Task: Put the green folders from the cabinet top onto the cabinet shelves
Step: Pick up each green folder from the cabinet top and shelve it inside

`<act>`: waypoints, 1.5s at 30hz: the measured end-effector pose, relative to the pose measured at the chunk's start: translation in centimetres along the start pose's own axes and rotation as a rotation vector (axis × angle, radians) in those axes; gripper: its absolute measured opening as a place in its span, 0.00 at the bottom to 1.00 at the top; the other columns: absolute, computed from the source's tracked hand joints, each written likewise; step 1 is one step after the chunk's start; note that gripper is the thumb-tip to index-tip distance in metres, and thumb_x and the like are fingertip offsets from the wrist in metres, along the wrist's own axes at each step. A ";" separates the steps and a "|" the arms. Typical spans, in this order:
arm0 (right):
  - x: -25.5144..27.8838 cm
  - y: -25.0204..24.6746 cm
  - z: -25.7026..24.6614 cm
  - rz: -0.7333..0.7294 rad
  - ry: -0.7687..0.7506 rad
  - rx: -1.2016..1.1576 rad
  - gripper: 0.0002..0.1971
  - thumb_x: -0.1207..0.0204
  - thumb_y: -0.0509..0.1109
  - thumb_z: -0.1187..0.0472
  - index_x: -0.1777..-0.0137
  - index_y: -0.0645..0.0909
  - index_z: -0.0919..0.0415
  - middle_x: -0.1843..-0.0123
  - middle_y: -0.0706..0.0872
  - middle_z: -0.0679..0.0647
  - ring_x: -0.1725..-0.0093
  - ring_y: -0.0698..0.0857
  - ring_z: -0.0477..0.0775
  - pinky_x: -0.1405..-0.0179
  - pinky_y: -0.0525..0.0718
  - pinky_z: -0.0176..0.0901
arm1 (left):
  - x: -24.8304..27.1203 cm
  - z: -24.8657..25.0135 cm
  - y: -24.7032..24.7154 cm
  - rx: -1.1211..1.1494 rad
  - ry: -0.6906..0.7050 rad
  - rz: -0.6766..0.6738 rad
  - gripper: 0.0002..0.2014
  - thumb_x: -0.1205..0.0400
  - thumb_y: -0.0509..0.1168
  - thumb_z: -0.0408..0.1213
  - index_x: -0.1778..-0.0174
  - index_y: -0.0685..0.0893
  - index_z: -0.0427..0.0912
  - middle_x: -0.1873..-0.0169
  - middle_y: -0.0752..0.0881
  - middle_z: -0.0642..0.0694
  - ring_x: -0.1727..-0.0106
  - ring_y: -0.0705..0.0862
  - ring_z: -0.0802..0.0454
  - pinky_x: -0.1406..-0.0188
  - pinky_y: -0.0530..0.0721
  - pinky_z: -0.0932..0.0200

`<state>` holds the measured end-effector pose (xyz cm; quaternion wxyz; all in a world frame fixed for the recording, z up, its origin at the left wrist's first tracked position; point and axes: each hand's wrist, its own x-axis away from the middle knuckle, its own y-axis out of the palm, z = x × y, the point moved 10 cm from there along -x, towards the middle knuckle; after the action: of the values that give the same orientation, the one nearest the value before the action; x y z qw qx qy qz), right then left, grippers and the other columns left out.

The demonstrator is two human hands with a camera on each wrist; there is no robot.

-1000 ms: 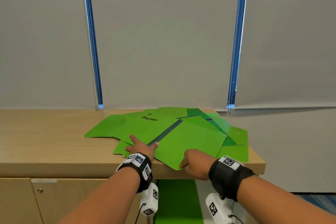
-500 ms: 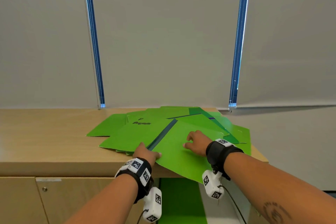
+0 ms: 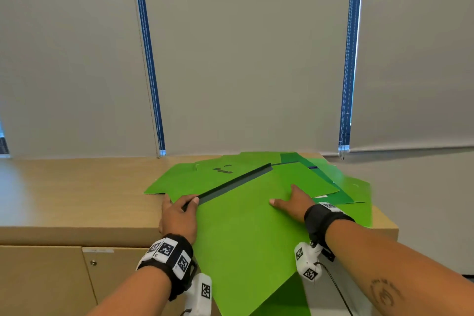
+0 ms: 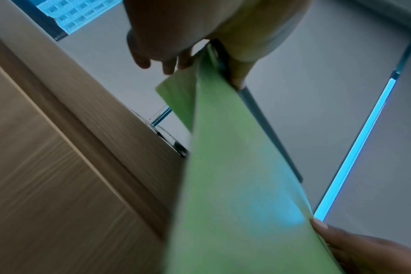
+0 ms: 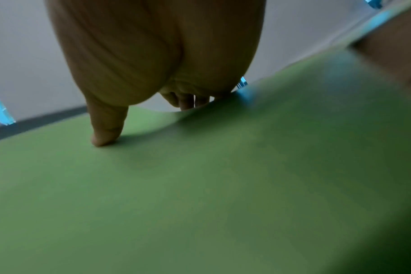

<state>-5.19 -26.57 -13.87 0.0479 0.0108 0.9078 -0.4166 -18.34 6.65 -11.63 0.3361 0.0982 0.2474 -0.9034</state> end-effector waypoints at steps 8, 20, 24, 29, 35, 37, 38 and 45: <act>0.7 -4.8 -4.5 0.093 -0.143 -0.468 0.17 0.24 0.73 0.59 0.38 0.74 0.60 0.38 0.85 0.62 0.51 0.84 0.56 0.52 0.82 0.44 | 0.0 3.8 -0.5 -0.361 0.112 -0.017 0.11 0.20 0.63 0.57 0.48 0.79 0.57 0.43 0.87 0.50 0.26 0.75 0.47 0.20 0.42 0.33; 6.5 -12.7 -16.5 0.411 -0.584 -0.141 0.20 0.29 0.74 0.51 0.39 0.74 0.51 0.43 0.83 0.52 0.42 0.80 0.57 0.39 0.75 0.51 | -0.8 12.7 1.0 -0.084 0.262 -0.346 0.18 0.33 0.79 0.44 0.49 0.86 0.47 0.58 0.91 0.47 0.58 0.89 0.48 0.52 0.88 0.47; 7.9 -15.5 -17.3 0.663 -0.573 -0.057 0.44 0.36 0.78 0.44 0.22 0.63 0.55 0.26 0.69 0.56 0.26 0.68 0.59 0.29 0.69 0.55 | -0.6 14.1 -1.4 0.202 0.283 -0.250 0.11 0.26 0.74 0.33 0.49 0.85 0.44 0.60 0.90 0.44 0.61 0.87 0.48 0.58 0.86 0.54; 5.5 -13.8 -11.5 0.442 -0.211 -0.552 0.63 0.40 0.82 0.42 0.16 0.44 0.62 0.16 0.50 0.61 0.16 0.54 0.58 0.16 0.56 0.52 | -1.7 12.1 -3.0 0.502 0.146 -0.157 0.07 0.38 0.65 0.33 0.65 0.81 0.39 0.67 0.81 0.39 0.65 0.79 0.43 0.63 0.78 0.45; 6.1 -8.6 -9.6 0.030 -0.243 -0.961 0.24 0.39 0.77 0.65 0.41 0.81 0.62 0.41 0.89 0.62 0.40 0.86 0.66 0.34 0.80 0.70 | -1.4 9.7 -2.8 0.548 0.063 -0.039 0.02 0.40 0.58 0.35 0.76 0.73 0.46 0.69 0.75 0.40 0.63 0.73 0.45 0.62 0.72 0.43; 6.4 -8.2 -8.0 0.024 -0.230 -0.969 0.21 0.37 0.74 0.68 0.42 0.82 0.62 0.42 0.89 0.64 0.42 0.86 0.65 0.35 0.79 0.73 | -1.1 9.5 -2.2 0.469 0.088 -0.036 0.03 0.33 0.59 0.33 0.69 0.76 0.46 0.66 0.79 0.41 0.62 0.77 0.43 0.60 0.77 0.42; 6.6 -8.1 -7.5 0.009 -0.226 -0.976 0.20 0.35 0.72 0.70 0.41 0.82 0.62 0.42 0.89 0.64 0.42 0.86 0.65 0.36 0.80 0.72 | -1.0 9.3 -1.7 0.406 0.098 -0.043 0.04 0.28 0.59 0.32 0.62 0.78 0.45 0.63 0.82 0.42 0.60 0.79 0.42 0.57 0.79 0.44; 7.2 -9.6 -6.2 0.059 -0.207 -0.970 0.19 0.30 0.68 0.74 0.39 0.80 0.63 0.42 0.89 0.62 0.44 0.86 0.65 0.39 0.84 0.63 | -0.3 9.7 0.5 0.329 0.142 -0.106 0.09 0.20 0.56 0.27 0.52 0.80 0.41 0.60 0.85 0.40 0.63 0.79 0.46 0.65 0.78 0.54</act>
<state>-13.39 -28.34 -3.28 0.1491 -0.0283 0.9868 0.0563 -17.91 1.48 -3.38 0.2493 0.2023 0.1242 -0.9389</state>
